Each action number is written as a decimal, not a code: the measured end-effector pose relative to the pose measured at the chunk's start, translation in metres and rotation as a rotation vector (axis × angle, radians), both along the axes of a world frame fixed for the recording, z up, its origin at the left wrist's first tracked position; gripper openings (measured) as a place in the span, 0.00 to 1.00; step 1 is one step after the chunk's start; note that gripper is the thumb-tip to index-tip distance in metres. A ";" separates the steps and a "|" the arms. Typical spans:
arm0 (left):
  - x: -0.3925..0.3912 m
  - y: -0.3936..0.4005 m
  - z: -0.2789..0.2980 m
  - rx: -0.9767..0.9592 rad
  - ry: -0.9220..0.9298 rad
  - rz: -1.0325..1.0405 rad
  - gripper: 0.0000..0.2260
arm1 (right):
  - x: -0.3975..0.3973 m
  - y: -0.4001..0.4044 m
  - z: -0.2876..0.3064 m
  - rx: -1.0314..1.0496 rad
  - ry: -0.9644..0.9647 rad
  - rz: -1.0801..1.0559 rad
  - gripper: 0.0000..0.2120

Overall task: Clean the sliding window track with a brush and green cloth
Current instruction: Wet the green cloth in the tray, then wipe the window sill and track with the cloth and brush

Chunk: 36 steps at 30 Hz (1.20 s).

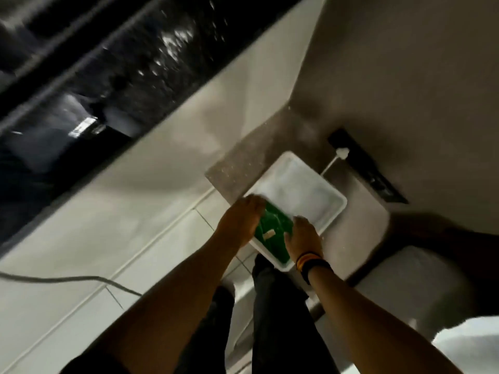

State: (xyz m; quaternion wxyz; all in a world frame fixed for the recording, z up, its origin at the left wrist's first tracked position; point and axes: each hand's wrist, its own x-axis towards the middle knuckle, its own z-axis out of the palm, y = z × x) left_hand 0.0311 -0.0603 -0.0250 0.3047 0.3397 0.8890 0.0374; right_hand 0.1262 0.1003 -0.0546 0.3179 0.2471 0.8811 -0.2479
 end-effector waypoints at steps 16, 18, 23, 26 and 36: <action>-0.028 0.020 -0.029 -0.041 0.062 -0.169 0.12 | -0.003 0.020 -0.007 -0.038 0.189 -0.101 0.14; -0.033 0.003 0.021 0.039 0.033 -0.020 0.11 | -0.011 0.021 0.042 -0.122 0.346 -0.162 0.11; -0.026 -0.049 0.128 0.210 0.141 0.279 0.13 | -0.045 0.000 0.162 -0.182 0.696 -0.155 0.13; -0.018 -0.093 0.202 0.467 0.154 0.548 0.12 | -0.084 -0.041 0.245 -0.216 0.912 -0.144 0.17; 0.019 -0.231 0.291 0.451 0.641 0.808 0.20 | -0.215 -0.281 0.374 0.101 1.294 0.864 0.25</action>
